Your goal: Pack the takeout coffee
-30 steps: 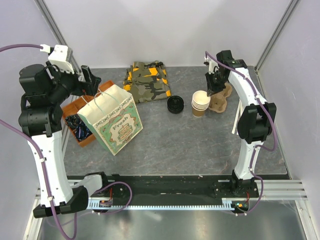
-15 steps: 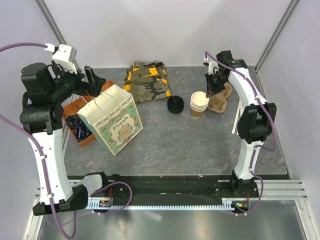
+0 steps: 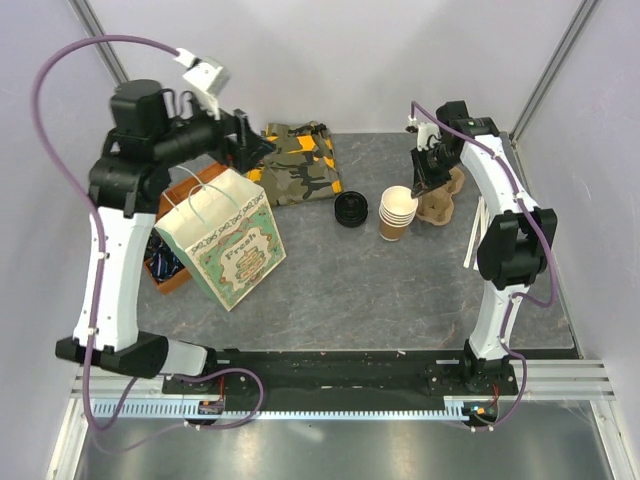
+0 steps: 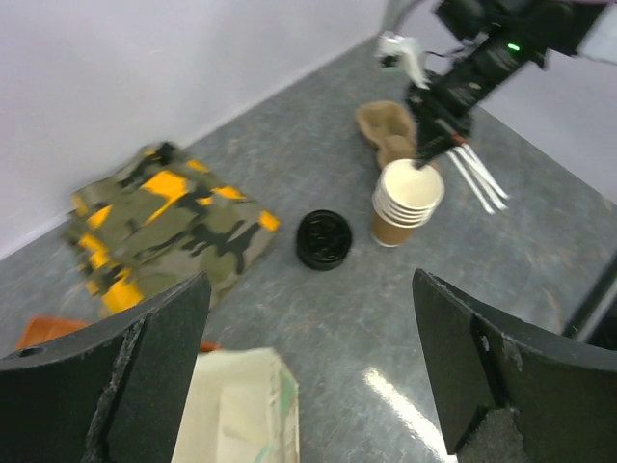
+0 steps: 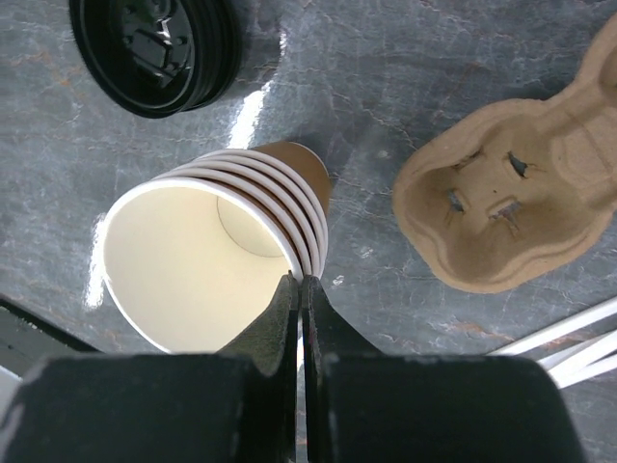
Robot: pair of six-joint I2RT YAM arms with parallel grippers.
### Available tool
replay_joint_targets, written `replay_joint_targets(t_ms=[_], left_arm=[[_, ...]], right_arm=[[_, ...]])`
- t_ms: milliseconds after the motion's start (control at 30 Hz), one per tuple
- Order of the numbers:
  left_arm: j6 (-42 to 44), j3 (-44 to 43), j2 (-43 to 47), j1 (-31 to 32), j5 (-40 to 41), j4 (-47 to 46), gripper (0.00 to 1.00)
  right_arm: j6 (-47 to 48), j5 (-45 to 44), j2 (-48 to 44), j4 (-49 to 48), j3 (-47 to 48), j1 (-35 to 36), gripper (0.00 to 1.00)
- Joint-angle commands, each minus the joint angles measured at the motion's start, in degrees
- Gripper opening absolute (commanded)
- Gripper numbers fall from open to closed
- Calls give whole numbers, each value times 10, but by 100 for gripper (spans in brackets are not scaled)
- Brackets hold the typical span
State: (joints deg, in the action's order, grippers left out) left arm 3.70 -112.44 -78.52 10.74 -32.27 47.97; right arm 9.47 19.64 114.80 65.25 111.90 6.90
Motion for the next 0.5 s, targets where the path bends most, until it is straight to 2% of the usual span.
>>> replay_joint_targets(t_ms=[0, 100, 133, 233, 300, 367, 467], left_arm=[[-13, 1, -36, 85, -32, -70, 89], [-80, -8, -70, 135, -59, -109, 84], [-98, -14, -100, 150, -60, -114, 76], [-146, -9, -159, 224, -83, -119, 63], [-183, 5, -185, 244, -96, -128, 53], [-241, 48, -203, 253, -102, -181, 51], [-304, 121, -208, 256, -83, -287, 57]], right_arm=[[21, 51, -38, 14, 3, -2, 0], [20, 56, -35, 15, 10, -2, 0], [25, 56, -35, 15, 10, -2, 0], [28, 55, -38, 14, -1, -3, 0], [32, 58, -41, 14, -12, -3, 0], [34, 60, -42, 15, -15, -3, 0], [34, 64, -45, 15, -14, -3, 0]])
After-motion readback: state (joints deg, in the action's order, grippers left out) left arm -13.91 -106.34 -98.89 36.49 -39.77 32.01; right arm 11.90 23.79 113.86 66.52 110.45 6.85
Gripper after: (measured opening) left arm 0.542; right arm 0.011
